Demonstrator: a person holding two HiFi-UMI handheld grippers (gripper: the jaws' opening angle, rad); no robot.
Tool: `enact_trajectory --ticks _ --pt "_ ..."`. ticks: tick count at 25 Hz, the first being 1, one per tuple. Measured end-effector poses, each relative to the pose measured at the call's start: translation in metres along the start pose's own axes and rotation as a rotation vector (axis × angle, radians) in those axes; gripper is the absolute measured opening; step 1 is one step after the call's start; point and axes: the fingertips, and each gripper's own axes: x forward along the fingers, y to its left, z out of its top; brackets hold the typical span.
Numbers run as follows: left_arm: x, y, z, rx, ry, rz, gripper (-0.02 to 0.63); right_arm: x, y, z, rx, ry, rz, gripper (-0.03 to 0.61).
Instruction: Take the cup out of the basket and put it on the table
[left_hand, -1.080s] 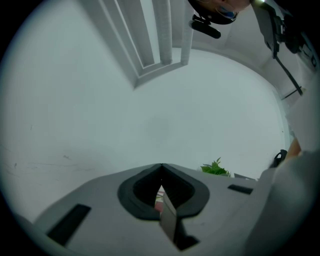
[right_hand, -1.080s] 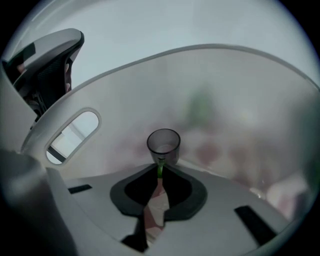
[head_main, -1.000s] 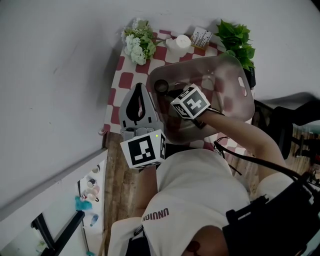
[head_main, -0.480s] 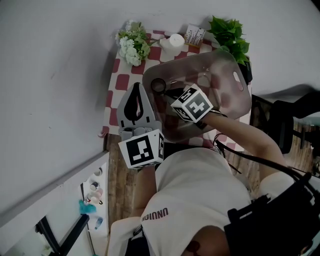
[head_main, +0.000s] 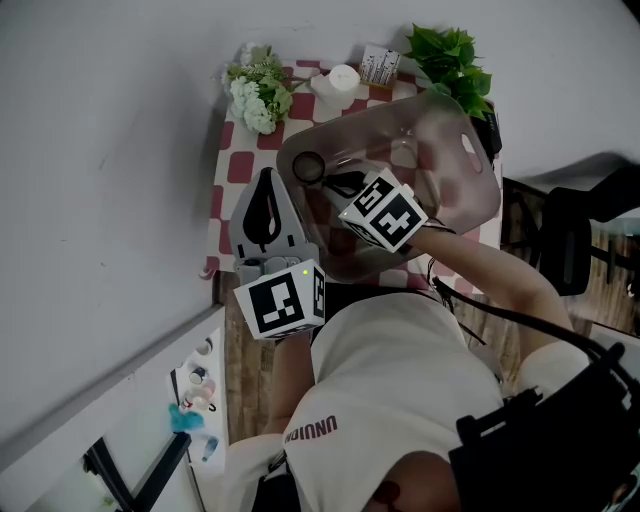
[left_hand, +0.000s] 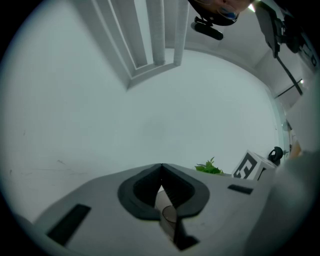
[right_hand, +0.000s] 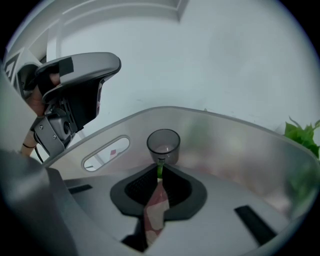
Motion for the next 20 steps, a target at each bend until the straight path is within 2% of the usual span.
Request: enact_trajectory --ticks 20 --pt "0.005 -0.013 0.012 0.024 -0.013 -0.011 0.012 -0.036 -0.01 0.024 -0.017 -0.124 -0.035 0.045"
